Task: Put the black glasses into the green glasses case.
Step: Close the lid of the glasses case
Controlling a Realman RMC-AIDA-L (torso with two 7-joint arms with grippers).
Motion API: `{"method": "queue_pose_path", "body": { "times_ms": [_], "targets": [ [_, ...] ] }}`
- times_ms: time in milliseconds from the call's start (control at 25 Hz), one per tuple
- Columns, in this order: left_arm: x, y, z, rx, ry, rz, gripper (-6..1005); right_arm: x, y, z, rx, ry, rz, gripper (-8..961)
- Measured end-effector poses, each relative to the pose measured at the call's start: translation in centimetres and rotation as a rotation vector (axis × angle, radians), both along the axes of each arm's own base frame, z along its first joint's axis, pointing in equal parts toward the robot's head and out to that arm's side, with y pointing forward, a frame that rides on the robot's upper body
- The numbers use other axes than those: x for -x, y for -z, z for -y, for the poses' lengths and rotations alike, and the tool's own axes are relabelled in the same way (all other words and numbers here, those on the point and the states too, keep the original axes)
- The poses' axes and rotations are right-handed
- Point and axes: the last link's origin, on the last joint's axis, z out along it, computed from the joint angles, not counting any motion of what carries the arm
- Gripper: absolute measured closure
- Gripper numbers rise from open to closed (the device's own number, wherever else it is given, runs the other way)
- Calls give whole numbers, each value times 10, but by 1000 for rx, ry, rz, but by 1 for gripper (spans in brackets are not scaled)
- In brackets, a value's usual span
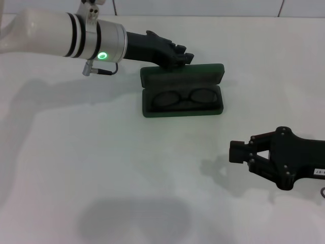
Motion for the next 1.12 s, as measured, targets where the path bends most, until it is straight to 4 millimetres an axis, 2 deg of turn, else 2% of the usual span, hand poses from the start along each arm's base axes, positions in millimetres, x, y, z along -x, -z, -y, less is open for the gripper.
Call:
{"method": "queue_pose_path", "body": {
  "times_ms": [600,1120],
  "targets": [
    [5,4,4,22,-14,-17,722,0,6,-4,19,2,-2,796],
    [2,20,17,108,4,-54,718,-5,9,-2,35,25,0,785]
  ]
}}
